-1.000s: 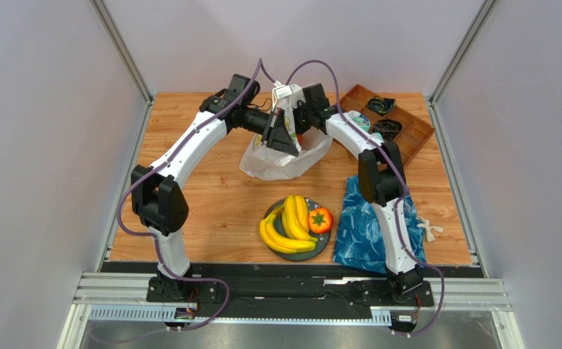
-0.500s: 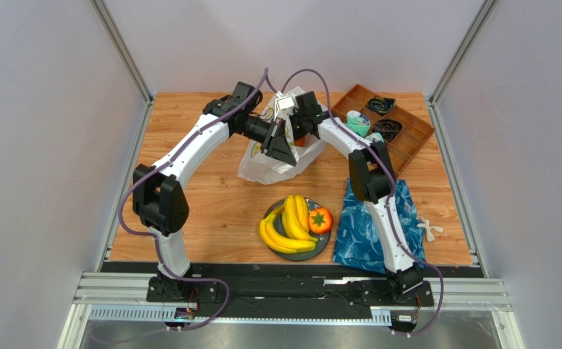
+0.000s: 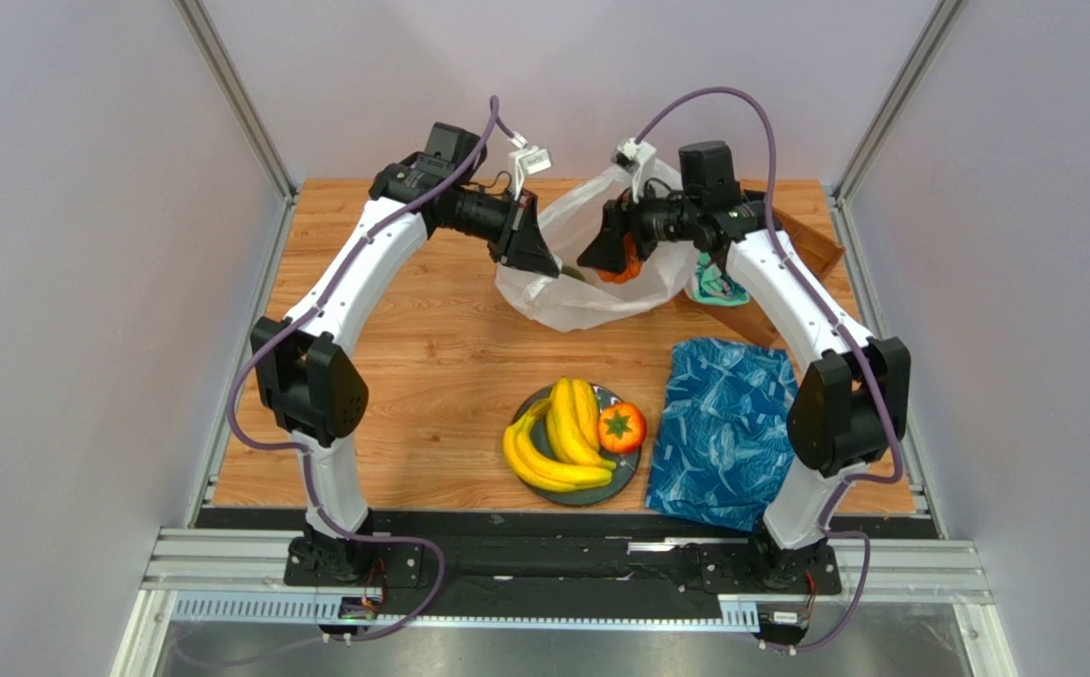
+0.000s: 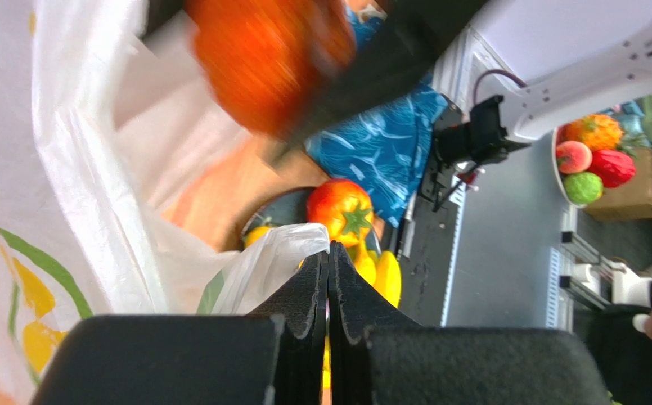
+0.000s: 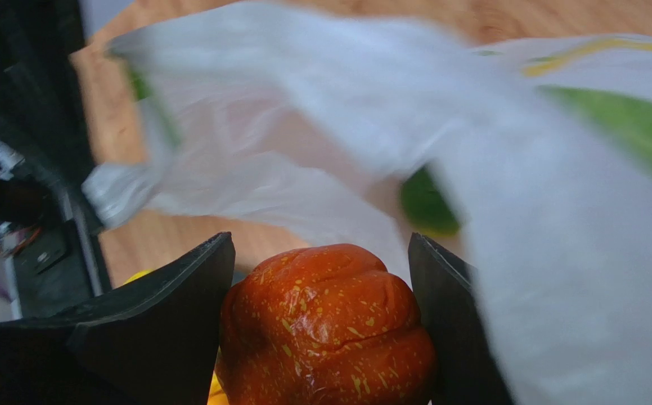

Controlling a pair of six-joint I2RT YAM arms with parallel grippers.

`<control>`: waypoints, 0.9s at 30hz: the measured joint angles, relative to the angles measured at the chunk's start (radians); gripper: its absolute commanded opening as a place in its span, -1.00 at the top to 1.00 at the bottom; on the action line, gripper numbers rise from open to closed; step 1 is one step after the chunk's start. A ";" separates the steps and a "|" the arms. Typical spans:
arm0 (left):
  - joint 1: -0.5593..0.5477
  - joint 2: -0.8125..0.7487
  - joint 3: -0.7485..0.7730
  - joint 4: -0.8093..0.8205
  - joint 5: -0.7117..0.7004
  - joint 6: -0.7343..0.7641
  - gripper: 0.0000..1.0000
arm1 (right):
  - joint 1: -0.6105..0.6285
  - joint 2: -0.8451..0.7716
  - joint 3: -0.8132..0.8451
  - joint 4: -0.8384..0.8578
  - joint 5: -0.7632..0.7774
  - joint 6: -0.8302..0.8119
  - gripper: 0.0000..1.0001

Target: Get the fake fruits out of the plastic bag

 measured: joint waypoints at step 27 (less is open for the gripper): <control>0.092 0.086 0.070 0.023 -0.117 -0.010 1.00 | 0.386 0.127 -0.151 -0.661 -0.383 -0.739 -0.29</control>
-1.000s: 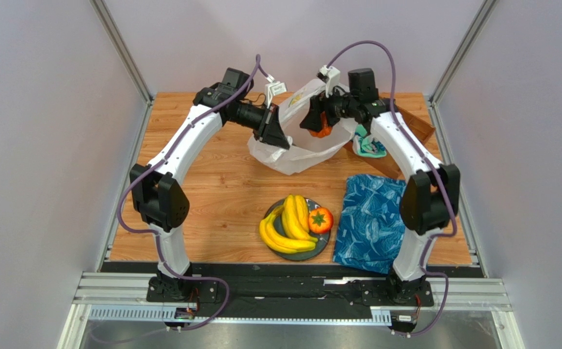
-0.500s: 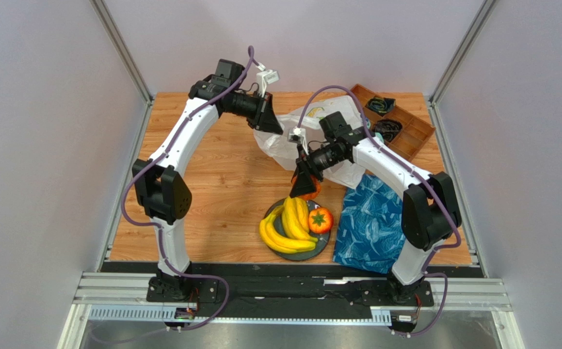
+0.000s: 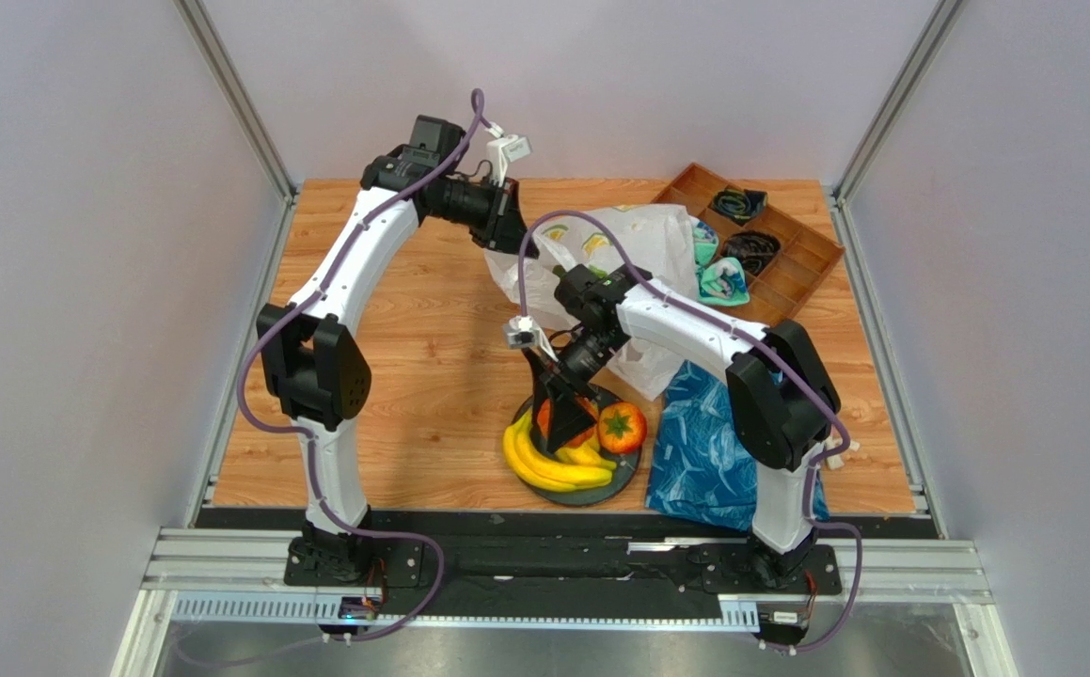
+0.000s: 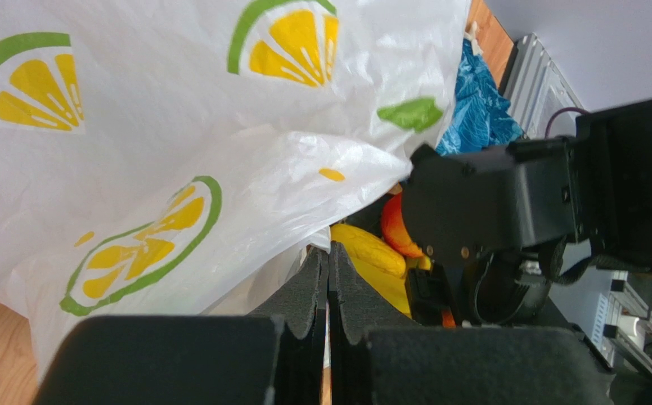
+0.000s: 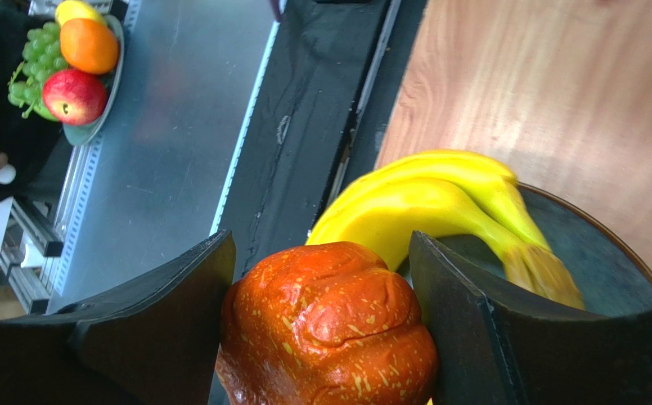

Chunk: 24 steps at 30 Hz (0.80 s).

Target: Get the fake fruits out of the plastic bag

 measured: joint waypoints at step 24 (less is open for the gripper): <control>0.040 0.000 -0.036 0.001 0.050 -0.019 1.00 | 0.057 0.020 -0.041 0.145 0.035 0.037 -1.00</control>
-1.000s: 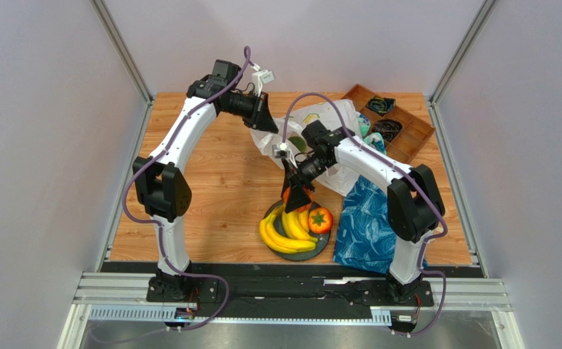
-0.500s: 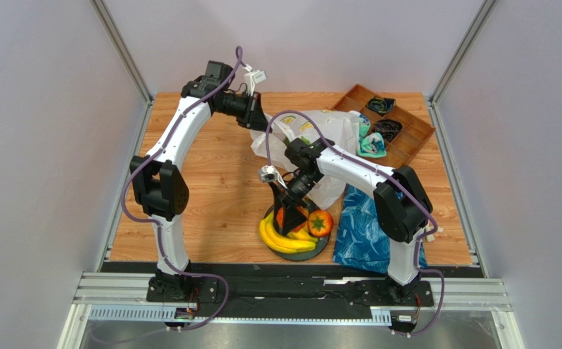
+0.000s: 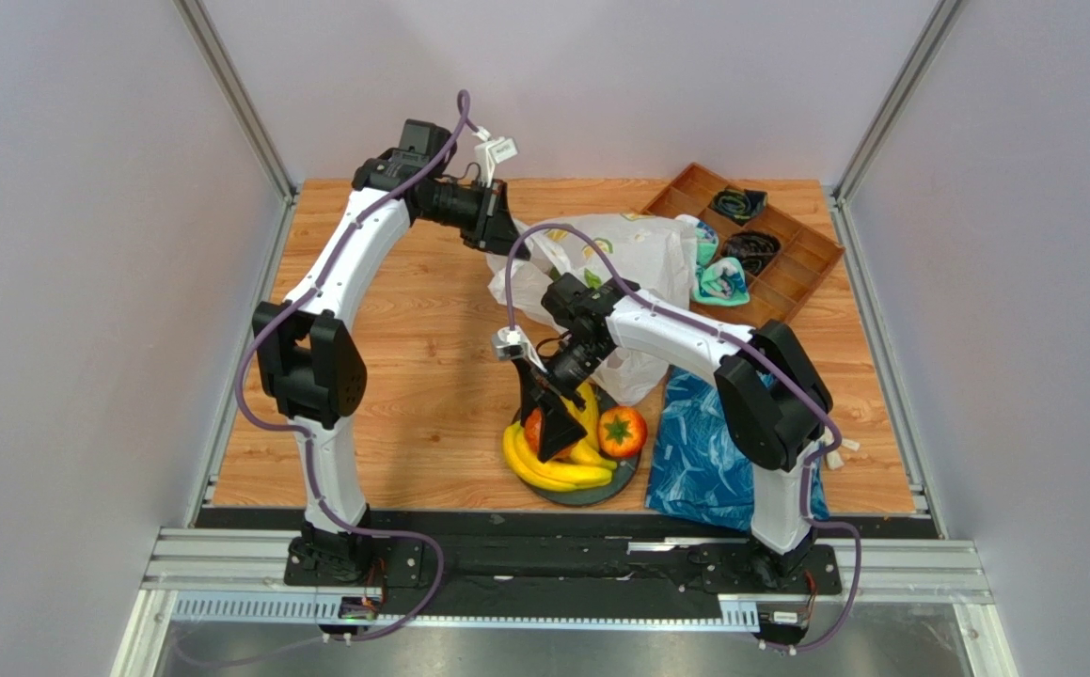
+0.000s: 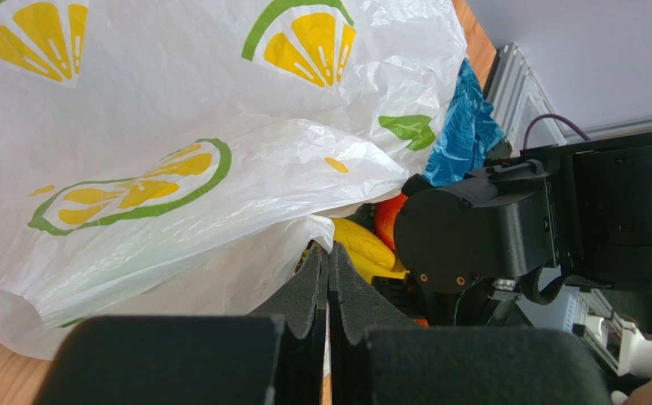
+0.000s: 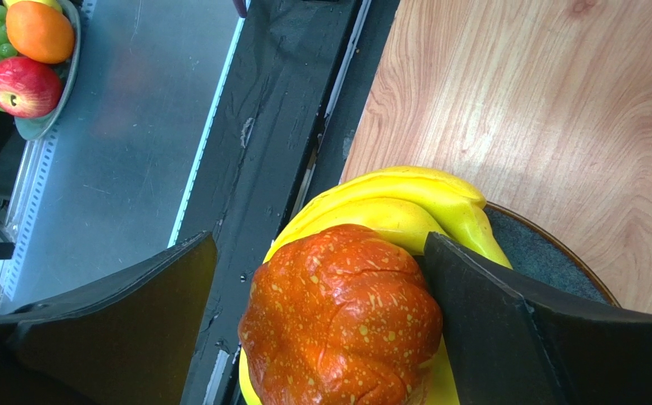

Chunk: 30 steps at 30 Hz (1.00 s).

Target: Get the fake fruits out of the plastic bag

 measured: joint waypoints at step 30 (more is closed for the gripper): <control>-0.031 -0.043 -0.047 0.063 0.079 -0.080 1.00 | -0.290 0.047 0.253 0.089 0.414 0.373 -0.01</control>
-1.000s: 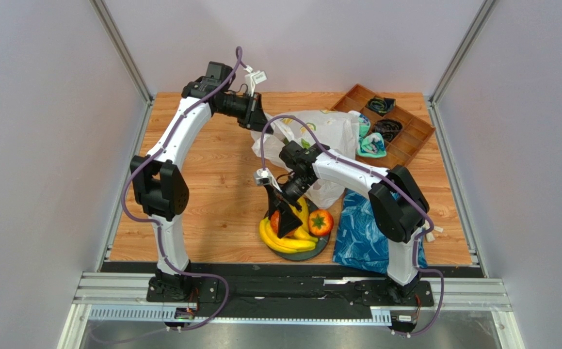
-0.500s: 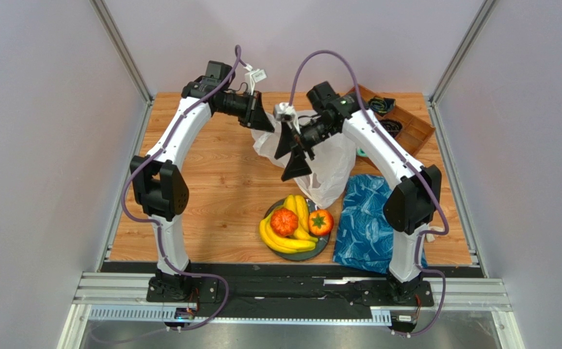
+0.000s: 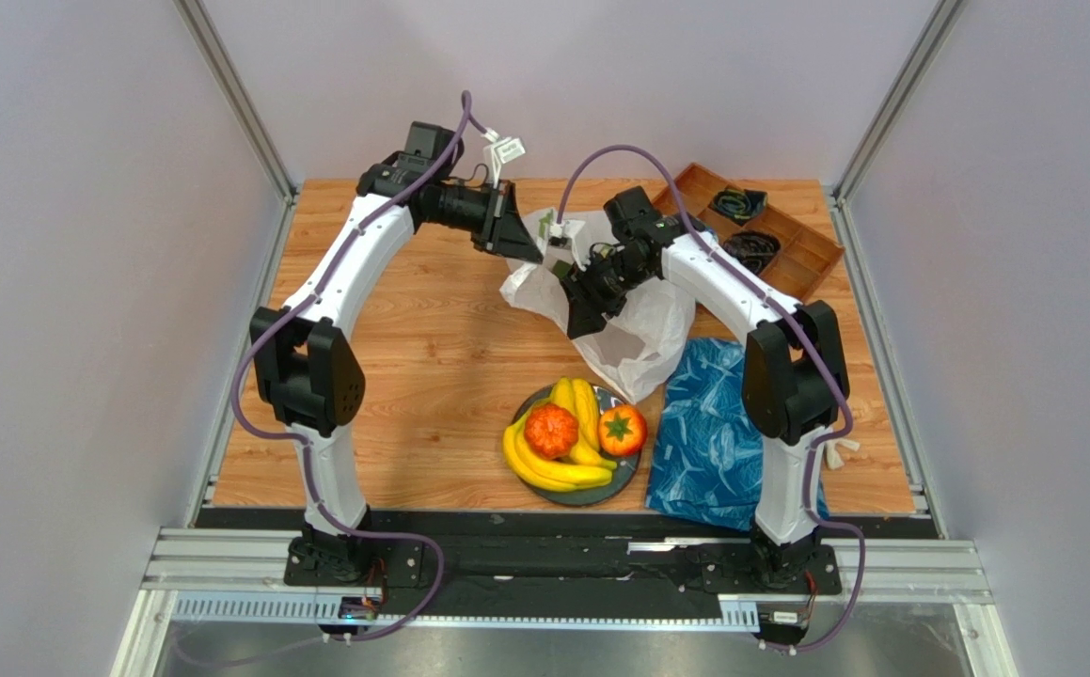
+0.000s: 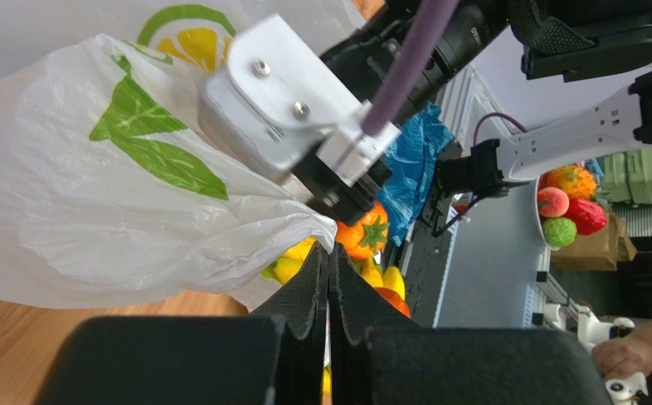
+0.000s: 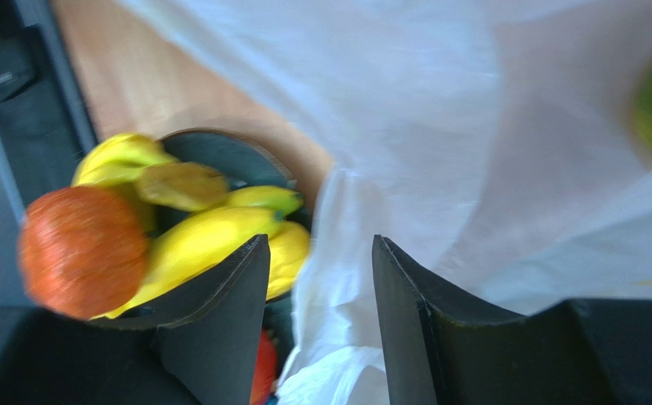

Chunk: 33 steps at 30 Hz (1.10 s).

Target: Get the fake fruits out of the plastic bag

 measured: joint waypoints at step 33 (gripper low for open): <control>-0.145 0.007 -0.193 0.412 0.281 -0.437 1.00 | -0.073 0.277 0.191 0.369 0.245 0.423 -1.00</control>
